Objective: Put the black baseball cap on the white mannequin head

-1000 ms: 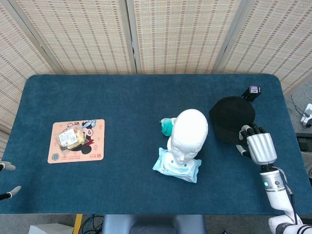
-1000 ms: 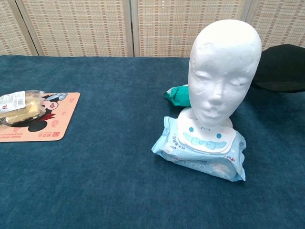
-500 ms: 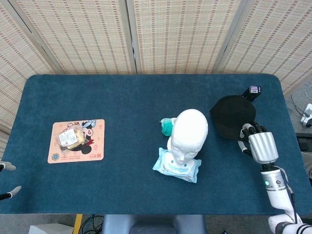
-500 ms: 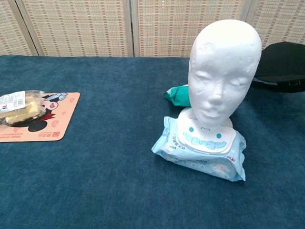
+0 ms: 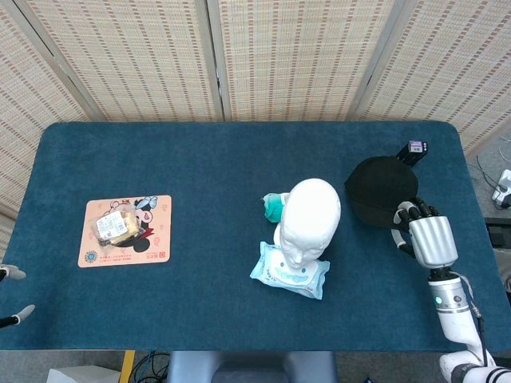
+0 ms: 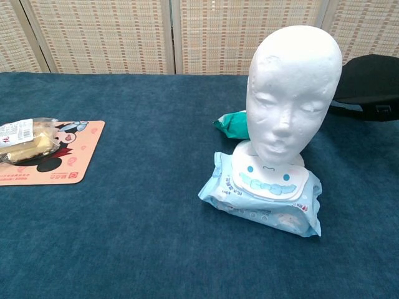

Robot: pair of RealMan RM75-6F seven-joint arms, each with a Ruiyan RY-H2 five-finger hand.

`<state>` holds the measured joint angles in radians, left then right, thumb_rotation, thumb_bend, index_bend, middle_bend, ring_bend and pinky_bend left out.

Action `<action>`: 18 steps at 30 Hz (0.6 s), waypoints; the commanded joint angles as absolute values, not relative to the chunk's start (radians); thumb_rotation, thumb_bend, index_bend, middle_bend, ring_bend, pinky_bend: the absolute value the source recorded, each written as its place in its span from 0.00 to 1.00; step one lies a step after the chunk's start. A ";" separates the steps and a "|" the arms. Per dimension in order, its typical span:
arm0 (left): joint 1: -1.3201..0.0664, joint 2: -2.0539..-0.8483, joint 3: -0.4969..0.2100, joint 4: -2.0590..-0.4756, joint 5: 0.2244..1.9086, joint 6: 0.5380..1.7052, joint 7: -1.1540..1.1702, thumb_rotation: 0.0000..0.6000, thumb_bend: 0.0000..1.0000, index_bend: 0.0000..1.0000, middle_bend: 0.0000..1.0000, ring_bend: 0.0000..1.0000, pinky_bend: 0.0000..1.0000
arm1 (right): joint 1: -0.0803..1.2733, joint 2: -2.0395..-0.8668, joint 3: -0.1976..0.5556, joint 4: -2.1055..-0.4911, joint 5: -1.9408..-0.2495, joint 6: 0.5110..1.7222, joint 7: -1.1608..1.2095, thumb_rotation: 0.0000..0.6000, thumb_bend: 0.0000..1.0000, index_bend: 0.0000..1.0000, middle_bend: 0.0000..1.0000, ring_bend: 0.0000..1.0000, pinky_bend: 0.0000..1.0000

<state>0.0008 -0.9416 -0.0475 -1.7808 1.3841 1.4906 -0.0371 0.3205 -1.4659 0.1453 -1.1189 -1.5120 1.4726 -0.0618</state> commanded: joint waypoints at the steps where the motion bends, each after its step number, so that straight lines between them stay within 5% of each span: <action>1: 0.001 -0.942 -0.048 -1.780 1.384 1.491 -0.038 1.00 0.09 0.40 0.32 0.20 0.41 | 0.320 -1.468 0.149 -1.125 -1.522 1.492 -0.054 1.00 0.59 0.51 0.39 0.25 0.45; 18: 0.003 -0.939 -0.047 -1.782 1.386 1.493 -0.042 1.00 0.09 0.40 0.32 0.20 0.41 | 0.335 -1.457 0.193 -1.253 -1.598 1.630 -0.121 1.00 0.59 0.59 0.41 0.25 0.45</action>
